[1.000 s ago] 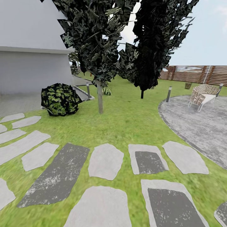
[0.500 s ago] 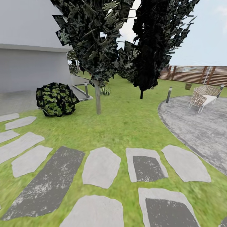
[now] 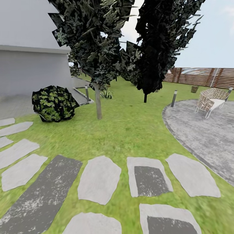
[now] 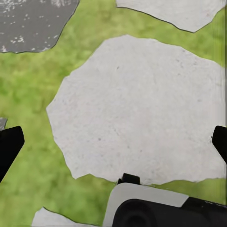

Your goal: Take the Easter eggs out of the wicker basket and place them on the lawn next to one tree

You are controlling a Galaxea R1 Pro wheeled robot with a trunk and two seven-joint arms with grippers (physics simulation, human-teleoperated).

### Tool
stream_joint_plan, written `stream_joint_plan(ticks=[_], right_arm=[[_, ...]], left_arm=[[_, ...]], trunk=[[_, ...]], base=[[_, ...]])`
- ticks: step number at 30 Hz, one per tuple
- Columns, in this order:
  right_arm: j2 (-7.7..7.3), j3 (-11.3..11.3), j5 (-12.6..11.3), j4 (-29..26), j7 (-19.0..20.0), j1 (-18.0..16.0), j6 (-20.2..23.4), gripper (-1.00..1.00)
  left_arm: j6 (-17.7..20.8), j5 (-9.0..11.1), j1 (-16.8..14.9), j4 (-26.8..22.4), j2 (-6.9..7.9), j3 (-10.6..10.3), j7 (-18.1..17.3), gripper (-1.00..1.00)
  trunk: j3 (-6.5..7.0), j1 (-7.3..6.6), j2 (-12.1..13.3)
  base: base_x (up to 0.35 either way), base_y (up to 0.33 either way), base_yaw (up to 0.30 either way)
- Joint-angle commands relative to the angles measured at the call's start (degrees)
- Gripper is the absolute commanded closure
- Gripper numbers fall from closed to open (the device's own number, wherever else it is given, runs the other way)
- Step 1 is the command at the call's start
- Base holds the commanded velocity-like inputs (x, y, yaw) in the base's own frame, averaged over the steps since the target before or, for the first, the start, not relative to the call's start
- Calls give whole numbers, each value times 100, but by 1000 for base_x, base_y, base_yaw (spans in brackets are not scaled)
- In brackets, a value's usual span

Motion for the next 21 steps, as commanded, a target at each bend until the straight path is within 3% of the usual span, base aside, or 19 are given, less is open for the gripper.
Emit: stream_joint_plan(ticks=[1,21], right_arm=[[0,-23,-20,12,12,-7,-23,-100],[0,-23,-20,14,12,-7,-23,-100]], left_arm=[[-17,-28,-4,3,-5,37,-3,-100],[-17,-26,-4,3,-7,37,-3,-100]], trunk=[[-13,5,-16],[-13,5,-16]], base=[[313,-180,0],[313,-180,0]])
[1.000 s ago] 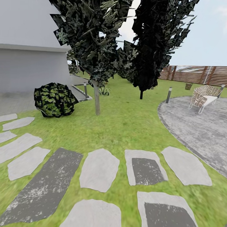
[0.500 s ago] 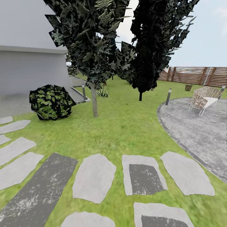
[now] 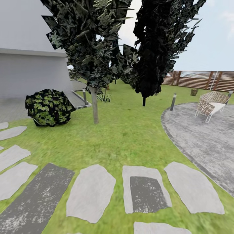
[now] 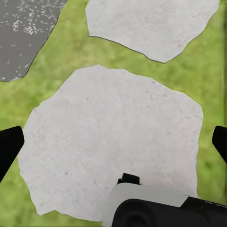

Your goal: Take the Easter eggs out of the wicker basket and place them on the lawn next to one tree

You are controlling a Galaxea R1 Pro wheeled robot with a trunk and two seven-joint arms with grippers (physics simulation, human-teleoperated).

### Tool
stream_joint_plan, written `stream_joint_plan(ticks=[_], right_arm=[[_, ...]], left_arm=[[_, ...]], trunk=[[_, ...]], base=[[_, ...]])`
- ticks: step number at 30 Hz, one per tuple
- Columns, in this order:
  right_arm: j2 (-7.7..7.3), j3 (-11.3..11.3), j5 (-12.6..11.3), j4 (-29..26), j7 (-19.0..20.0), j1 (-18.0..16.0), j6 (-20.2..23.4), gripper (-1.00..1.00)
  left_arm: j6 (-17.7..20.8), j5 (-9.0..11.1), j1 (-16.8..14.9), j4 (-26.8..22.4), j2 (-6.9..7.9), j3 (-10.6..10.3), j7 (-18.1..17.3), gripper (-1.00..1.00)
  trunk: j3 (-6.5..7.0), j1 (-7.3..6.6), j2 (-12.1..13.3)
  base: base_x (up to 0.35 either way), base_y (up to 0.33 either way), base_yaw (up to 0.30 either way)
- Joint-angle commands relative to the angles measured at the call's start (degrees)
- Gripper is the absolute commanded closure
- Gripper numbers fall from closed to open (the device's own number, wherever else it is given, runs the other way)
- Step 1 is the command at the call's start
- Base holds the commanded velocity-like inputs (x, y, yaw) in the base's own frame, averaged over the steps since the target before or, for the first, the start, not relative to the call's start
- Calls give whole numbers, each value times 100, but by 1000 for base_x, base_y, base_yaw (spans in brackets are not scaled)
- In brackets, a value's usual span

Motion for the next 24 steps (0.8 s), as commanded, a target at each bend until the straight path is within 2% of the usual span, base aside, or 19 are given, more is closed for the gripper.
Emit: stream_joint_plan(ticks=[1,10,24], right_arm=[[0,-14,-15,11,12,-7,-23,-100],[0,-14,-15,9,12,-7,-23,-100],[0,-14,-15,9,12,-7,-23,-100]], left_arm=[[-17,-26,-5,4,-1,42,-3,-100],[-17,-34,-5,1,2,42,-5,-100],[-26,-35,-5,-1,3,42,-6,-100]], trunk=[[-12,7,-12],[-12,7,-12],[-12,7,-12]], base=[[313,-180,0],[315,-138,0],[328,-9,0]])
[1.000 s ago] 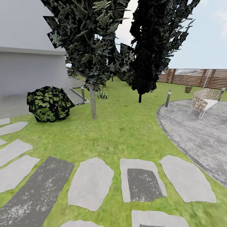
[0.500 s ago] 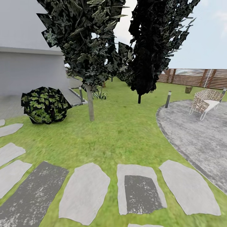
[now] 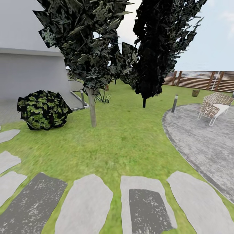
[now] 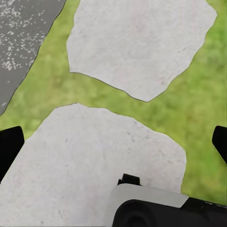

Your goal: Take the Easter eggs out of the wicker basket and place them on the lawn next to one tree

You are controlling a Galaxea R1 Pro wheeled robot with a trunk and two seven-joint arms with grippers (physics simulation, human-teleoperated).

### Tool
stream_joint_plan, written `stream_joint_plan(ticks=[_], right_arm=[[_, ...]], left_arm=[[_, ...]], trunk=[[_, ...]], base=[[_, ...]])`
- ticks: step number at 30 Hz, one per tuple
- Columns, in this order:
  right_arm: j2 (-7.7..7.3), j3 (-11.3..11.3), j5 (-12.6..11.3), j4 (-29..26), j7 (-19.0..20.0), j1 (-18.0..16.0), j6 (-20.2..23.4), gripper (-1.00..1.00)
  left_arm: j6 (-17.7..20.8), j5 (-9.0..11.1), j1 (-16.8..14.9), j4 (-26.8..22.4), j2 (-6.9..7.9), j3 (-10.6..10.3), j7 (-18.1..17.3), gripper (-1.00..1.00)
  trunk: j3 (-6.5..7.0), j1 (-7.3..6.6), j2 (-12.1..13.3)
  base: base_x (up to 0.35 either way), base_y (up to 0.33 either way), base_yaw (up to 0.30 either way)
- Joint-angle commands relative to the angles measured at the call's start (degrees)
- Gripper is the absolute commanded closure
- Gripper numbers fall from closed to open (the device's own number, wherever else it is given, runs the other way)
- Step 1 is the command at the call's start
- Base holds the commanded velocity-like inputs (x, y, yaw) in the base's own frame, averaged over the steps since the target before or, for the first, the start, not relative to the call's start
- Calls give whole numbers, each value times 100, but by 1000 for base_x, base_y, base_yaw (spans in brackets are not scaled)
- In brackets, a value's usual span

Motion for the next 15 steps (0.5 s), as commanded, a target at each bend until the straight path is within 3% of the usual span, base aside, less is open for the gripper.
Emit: stream_joint_plan(ticks=[1,15], right_arm=[[0,-12,-16,10,10,-7,-25,-100],[0,-12,-16,11,10,-7,-25,-100]], left_arm=[[-16,-24,-5,7,-2,39,-2,-100],[-14,-22,-5,7,-1,39,-1,-100]], trunk=[[-12,7,-12],[-12,7,-12]], base=[[331,0,0],[332,0,0]])
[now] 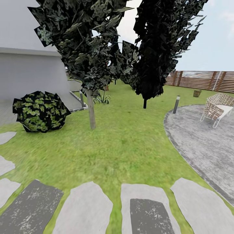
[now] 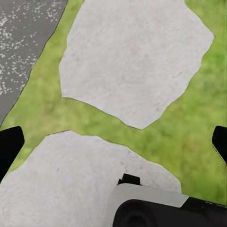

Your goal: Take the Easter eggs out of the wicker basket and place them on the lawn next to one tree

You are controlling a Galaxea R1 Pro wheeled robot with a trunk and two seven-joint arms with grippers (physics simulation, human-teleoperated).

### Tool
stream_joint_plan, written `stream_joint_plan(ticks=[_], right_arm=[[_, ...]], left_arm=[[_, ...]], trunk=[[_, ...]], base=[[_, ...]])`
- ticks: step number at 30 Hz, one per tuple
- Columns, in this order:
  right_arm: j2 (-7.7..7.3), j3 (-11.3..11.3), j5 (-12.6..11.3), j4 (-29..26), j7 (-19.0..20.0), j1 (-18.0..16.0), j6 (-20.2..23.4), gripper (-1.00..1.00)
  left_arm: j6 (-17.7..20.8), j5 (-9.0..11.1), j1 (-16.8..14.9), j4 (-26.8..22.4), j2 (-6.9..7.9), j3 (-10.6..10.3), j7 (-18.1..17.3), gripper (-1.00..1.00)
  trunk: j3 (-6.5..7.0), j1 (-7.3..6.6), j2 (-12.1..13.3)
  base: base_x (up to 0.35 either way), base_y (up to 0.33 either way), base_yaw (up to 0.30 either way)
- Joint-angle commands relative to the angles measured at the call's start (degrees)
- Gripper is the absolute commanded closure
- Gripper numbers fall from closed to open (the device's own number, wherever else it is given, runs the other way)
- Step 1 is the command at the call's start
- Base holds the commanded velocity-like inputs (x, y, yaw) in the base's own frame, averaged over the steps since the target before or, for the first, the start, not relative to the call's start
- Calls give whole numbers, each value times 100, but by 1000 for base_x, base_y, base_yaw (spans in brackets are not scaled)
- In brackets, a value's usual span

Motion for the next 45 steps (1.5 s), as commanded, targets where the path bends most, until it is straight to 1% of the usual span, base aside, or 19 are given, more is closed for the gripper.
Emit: stream_joint_plan(ticks=[1,45], right_arm=[[0,-12,-16,10,11,-7,-25,-100],[0,-12,-16,10,11,-7,-24,-100]], left_arm=[[-16,-23,-5,4,-3,40,-5,-100],[-19,-22,-5,2,-3,40,-4,-100]], trunk=[[-12,7,-12],[-12,7,-12]], base=[[332,0,0],[332,0,0]])
